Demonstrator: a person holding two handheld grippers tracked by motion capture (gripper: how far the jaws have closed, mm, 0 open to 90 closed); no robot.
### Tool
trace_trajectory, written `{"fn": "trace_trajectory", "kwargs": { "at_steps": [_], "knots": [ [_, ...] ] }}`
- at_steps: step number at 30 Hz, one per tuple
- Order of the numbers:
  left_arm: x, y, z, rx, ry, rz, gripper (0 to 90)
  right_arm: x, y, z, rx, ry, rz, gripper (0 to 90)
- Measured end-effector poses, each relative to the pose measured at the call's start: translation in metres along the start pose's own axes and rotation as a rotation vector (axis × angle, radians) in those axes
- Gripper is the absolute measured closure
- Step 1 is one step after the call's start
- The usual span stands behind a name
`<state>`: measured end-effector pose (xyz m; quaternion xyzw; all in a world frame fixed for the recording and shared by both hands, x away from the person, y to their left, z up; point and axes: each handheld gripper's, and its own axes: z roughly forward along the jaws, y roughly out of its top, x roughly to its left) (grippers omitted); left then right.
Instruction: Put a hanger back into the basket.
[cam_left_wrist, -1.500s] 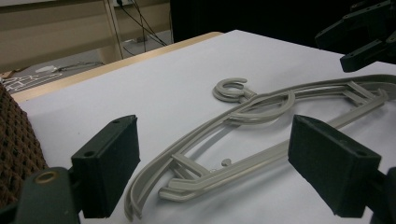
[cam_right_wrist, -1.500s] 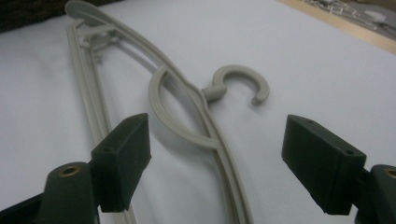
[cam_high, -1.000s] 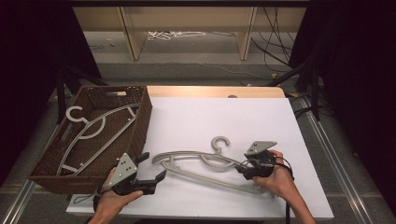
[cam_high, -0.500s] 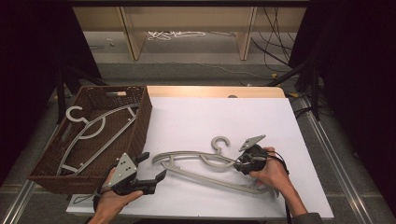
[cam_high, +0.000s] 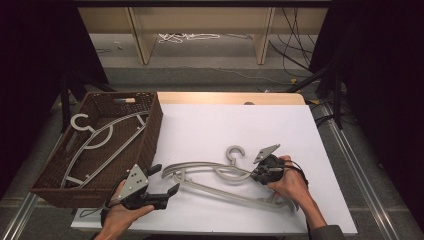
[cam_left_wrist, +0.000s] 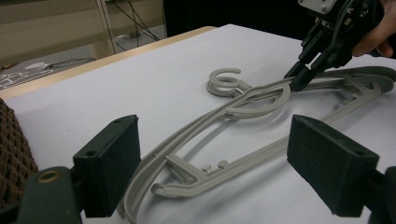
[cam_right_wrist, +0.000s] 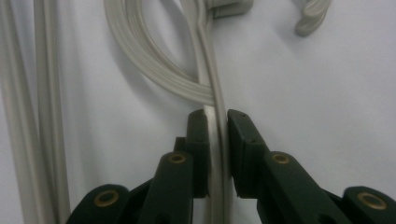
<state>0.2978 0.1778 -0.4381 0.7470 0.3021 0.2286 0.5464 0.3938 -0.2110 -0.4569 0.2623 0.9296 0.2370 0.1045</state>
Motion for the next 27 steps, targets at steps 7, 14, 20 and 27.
{"fn": "trace_trajectory", "kwargs": {
  "at_steps": [7,14,20,27],
  "knots": [
    [-0.001,0.000,0.000,0.019,0.000,-0.002,17.5,0.006,0.007,-0.013,0.012,-0.034,-0.075,81.8],
    [-0.003,-0.001,0.004,0.034,-0.008,0.010,17.7,0.011,0.011,-0.023,-0.029,-0.043,-0.112,81.9],
    [-0.005,0.001,0.007,0.045,-0.014,0.008,18.1,0.012,0.011,-0.028,-0.039,-0.043,-0.119,82.0],
    [-0.008,0.013,0.033,0.081,-0.028,0.009,19.9,0.014,0.012,-0.040,-0.071,-0.052,-0.132,82.0]
  ]
}}
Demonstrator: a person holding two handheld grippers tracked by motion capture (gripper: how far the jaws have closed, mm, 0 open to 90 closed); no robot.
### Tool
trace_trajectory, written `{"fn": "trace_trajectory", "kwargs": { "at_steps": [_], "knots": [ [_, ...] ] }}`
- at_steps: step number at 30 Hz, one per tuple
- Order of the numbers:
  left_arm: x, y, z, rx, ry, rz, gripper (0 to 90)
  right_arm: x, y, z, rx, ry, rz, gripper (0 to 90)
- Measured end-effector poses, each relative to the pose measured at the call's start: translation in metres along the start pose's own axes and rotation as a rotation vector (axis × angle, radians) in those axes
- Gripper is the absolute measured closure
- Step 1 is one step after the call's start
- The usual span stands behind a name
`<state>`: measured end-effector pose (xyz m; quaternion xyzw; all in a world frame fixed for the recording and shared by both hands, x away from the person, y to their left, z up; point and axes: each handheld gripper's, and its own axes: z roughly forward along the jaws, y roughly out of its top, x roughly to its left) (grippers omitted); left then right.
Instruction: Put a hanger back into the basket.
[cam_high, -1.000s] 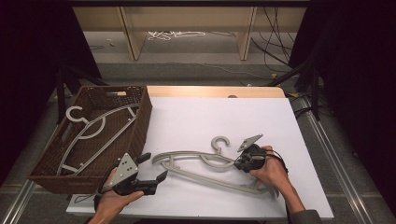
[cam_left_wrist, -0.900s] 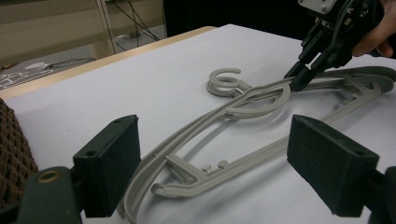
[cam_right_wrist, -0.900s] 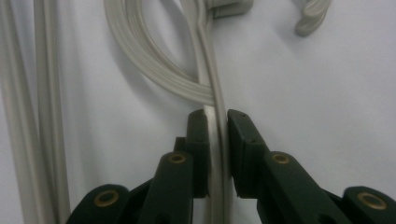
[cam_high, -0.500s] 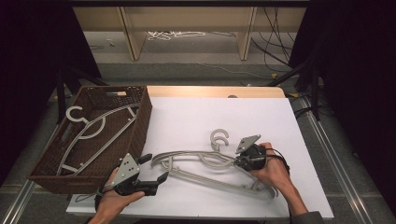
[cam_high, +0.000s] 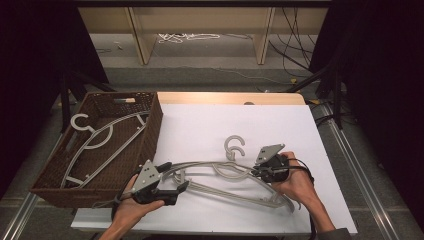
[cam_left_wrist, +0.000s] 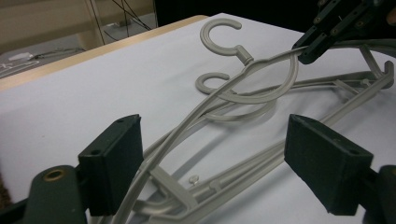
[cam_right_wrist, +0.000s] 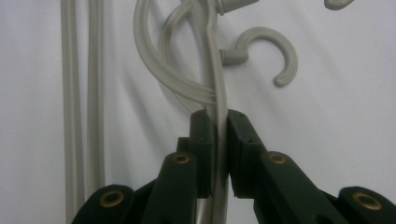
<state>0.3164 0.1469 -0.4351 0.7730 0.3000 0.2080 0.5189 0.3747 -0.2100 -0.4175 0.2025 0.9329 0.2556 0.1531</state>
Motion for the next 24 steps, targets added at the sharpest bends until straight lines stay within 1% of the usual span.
{"fn": "trace_trajectory", "kwargs": {
  "at_steps": [1,2,3,4,5,6,7,8,10,11,12,13,14,15,16,17,18,19,20,21,22,23,24],
  "knots": [
    [-0.001,0.003,0.005,0.003,0.000,0.010,20.1,0.001,0.000,-0.003,0.008,0.007,0.001,82.0],
    [-0.001,0.007,0.009,0.012,0.005,0.014,20.6,0.000,0.000,-0.004,0.002,0.007,-0.006,82.0],
    [-0.002,0.010,0.014,0.026,0.002,0.018,21.3,0.000,0.000,-0.005,-0.012,-0.007,-0.018,82.0],
    [-0.002,0.013,0.018,0.035,0.000,0.019,21.8,0.001,0.001,-0.006,-0.025,-0.013,-0.005,82.0],
    [-0.003,0.016,0.023,0.052,0.002,0.029,22.1,0.001,0.001,-0.008,-0.036,-0.015,-0.018,82.0],
    [-0.004,0.019,0.028,0.067,-0.004,0.037,22.0,0.003,0.001,-0.010,-0.041,-0.023,-0.007,82.0],
    [-0.005,0.021,0.033,0.076,-0.004,0.031,22.1,0.002,0.002,-0.012,-0.034,-0.022,-0.019,82.0],
    [-0.006,0.024,0.038,0.085,-0.004,0.033,22.1,0.004,0.003,-0.013,-0.041,-0.014,-0.015,82.0],
    [-0.007,0.029,0.047,0.109,-0.013,0.037,22.6,0.006,0.004,-0.016,-0.058,-0.029,-0.023,82.0],
    [-0.007,0.031,0.050,0.123,-0.017,0.057,22.7,0.007,0.005,-0.018,-0.054,-0.023,-0.023,82.0],
    [-0.008,0.034,0.054,0.129,-0.020,0.058,22.8,0.008,0.006,-0.019,-0.062,-0.030,-0.027,82.0],
    [-0.010,0.036,0.057,0.121,-0.022,0.046,23.2,0.008,0.007,-0.020,-0.063,-0.027,-0.035,82.0],
    [-0.011,0.038,0.060,0.125,-0.024,0.053,23.5,0.009,0.007,-0.021,-0.070,-0.029,-0.044,82.0],
    [-0.012,0.040,0.062,0.140,-0.032,0.066,23.5,0.011,0.009,-0.022,-0.074,-0.025,-0.037,82.0],
    [-0.014,0.042,0.065,0.134,-0.036,0.058,23.7,0.010,0.009,-0.024,-0.071,-0.021,-0.053,82.0],
    [-0.014,0.044,0.068,0.148,-0.039,0.067,24.2,0.012,0.010,-0.024,-0.078,-0.023,-0.042,82.0],
    [-0.015,0.046,0.071,0.157,-0.045,0.076,25.4,0.011,0.011,-0.025,-0.071,-0.023,-0.064,82.0],
    [-0.016,0.047,0.074,0.163,-0.045,0.083,26.3,0.013,0.012,-0.026,-0.079,-0.032,-0.057,82.0],
    [-0.018,0.048,0.077,0.163,-0.044,0.086,26.6,0.014,0.012,-0.027,-0.086,-0.022,-0.056,82.0],
    [-0.019,0.050,0.080,0.178,-0.054,0.104,26.9,0.014,0.013,-0.027,-0.088,-0.029,-0.063,82.0],
    [-0.020,0.051,0.082,0.188,-0.058,0.122,29.6,0.015,0.013,-0.028,-0.090,-0.025,-0.061,82.0],
    [-0.021,0.052,0.085,0.187,-0.055,0.131,32.4,0.015,0.014,-0.029,-0.089,-0.020,-0.067,82.0],
    [-0.022,0.052,0.087,0.184,-0.060,0.124,32.6,0.016,0.015,-0.029,-0.090,-0.029,-0.069,82.0]
  ]
}}
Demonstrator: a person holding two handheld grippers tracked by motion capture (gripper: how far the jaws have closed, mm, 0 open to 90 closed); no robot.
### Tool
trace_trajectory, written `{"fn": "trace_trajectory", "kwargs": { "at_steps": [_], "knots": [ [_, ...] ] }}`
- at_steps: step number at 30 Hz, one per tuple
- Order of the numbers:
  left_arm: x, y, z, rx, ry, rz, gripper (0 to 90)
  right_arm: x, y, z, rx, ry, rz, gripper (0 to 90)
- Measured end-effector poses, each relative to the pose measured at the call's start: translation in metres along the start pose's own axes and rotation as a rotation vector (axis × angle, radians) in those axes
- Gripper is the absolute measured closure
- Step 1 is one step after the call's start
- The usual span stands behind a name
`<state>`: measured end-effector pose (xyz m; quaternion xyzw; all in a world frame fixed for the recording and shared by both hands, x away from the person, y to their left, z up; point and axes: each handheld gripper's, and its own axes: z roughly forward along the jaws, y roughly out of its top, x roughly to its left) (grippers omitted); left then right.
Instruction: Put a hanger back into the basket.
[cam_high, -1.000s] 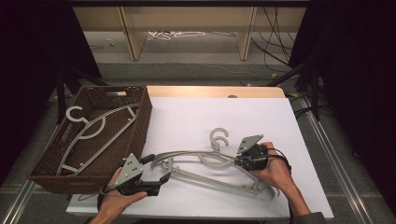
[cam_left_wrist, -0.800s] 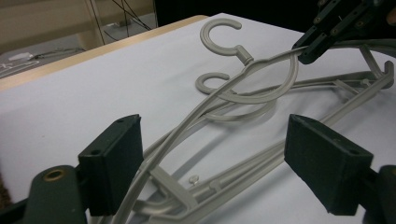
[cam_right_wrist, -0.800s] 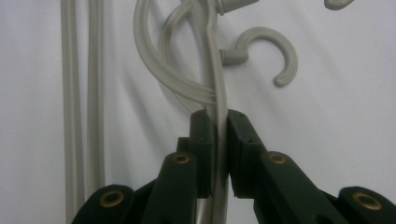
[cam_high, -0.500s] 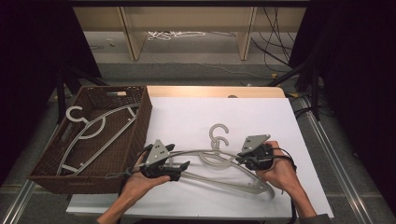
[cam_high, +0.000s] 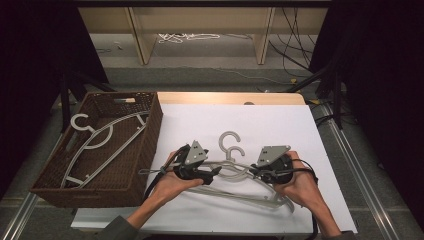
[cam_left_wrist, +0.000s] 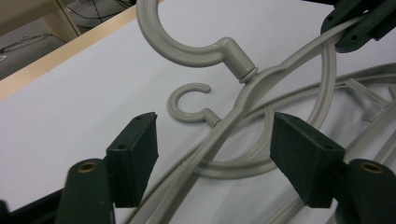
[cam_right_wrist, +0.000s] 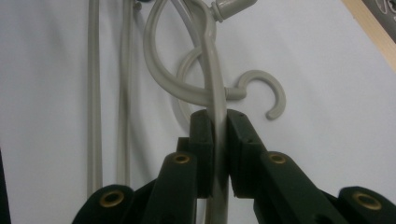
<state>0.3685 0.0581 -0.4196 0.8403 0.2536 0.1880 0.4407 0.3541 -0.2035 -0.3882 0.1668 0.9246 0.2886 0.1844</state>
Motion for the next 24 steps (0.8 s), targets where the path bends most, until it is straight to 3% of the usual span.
{"fn": "trace_trajectory", "kwargs": {
  "at_steps": [6,8,12,16,19,22,23,24],
  "knots": [
    [-0.002,0.005,0.010,0.019,-0.005,0.009,35.5,0.002,0.003,-0.003,-0.012,0.008,0.000,82.0],
    [-0.002,0.006,0.012,0.029,-0.017,0.021,37.7,0.002,0.005,-0.004,-0.007,0.014,-0.021,82.0],
    [-0.004,0.008,0.014,0.041,-0.034,0.037,46.8,0.004,0.006,-0.005,-0.008,0.017,-0.022,82.0],
    [-0.006,0.009,0.014,0.047,-0.056,0.083,59.6,0.005,0.007,-0.005,-0.019,0.015,-0.026,82.0],
    [-0.008,0.011,0.012,0.071,-0.051,0.194,67.4,0.005,0.007,-0.005,-0.013,0.013,-0.049,82.0],
    [-0.010,0.014,0.007,0.088,-0.047,0.255,70.7,0.004,0.007,-0.006,-0.024,0.010,-0.070,81.9],
    [-0.010,0.014,0.007,0.088,-0.047,0.255,71.4,0.004,0.008,-0.007,-0.027,0.015,-0.074,81.9],
    [-0.010,0.016,0.004,0.087,-0.044,0.289,72.0,0.004,0.008,-0.008,-0.031,0.011,-0.076,81.8]
  ]
}}
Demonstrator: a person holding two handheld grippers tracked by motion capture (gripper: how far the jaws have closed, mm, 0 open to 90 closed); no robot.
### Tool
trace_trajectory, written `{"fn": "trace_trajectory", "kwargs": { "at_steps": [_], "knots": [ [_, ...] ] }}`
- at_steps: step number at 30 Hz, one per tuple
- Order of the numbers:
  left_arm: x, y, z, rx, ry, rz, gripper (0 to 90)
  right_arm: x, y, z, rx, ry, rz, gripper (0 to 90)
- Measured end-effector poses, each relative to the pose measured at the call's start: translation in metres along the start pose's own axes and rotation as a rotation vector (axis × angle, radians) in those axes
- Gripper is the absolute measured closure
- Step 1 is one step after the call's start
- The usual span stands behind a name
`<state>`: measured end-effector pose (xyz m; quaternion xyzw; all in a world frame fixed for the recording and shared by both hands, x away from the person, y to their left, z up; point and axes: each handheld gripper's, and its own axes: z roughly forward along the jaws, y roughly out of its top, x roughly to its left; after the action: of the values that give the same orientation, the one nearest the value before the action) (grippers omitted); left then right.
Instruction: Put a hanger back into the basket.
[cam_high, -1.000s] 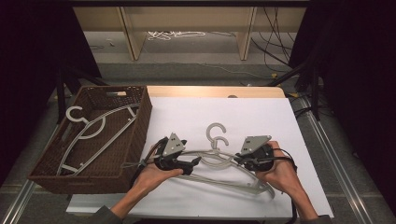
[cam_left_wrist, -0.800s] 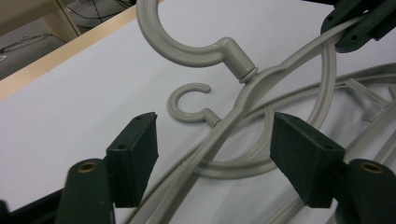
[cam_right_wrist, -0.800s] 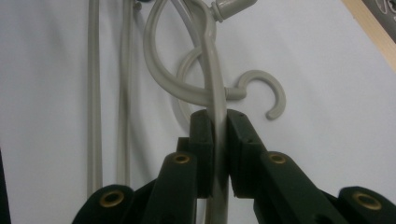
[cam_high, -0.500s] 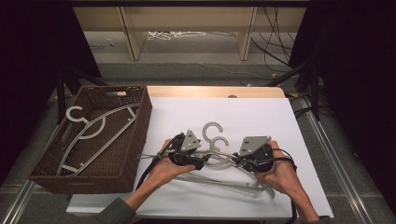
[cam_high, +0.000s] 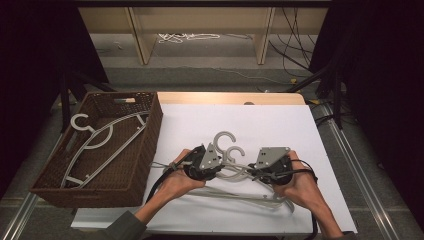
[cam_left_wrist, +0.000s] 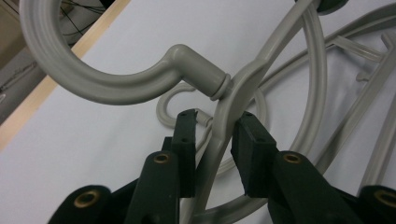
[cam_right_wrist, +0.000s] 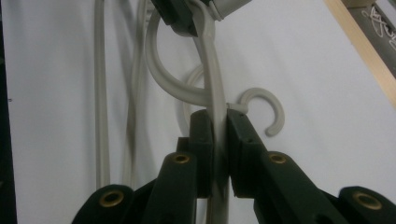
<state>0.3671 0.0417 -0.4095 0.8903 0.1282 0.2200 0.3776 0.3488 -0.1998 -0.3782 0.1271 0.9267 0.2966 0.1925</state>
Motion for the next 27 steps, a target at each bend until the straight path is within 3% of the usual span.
{"fn": "trace_trajectory", "kwargs": {
  "at_steps": [6,10,14,18,23,27],
  "knots": [
    [-0.004,0.004,-0.006,0.012,-0.011,0.052,77.3,-0.002,0.003,-0.003,-0.010,-0.042,-0.033,78.3],
    [-0.006,0.006,-0.007,0.015,-0.027,0.070,81.0,-0.003,0.004,-0.004,-0.017,-0.076,0.027,71.7],
    [-0.002,0.005,-0.011,0.007,-0.022,0.039,81.4,-0.005,0.004,-0.007,-0.041,-0.104,0.102,60.8],
    [0.005,0.003,-0.015,0.001,-0.018,-0.006,81.6,-0.010,0.005,-0.010,-0.143,-0.150,0.213,43.2],
    [0.012,0.001,-0.019,0.015,-0.001,-0.043,81.6,-0.013,0.004,-0.017,-0.226,-0.186,0.315,34.3],
    [0.019,-0.001,-0.023,0.014,0.007,-0.078,81.6,-0.015,0.003,-0.021,-0.272,-0.197,0.363,31.2]
  ]
}}
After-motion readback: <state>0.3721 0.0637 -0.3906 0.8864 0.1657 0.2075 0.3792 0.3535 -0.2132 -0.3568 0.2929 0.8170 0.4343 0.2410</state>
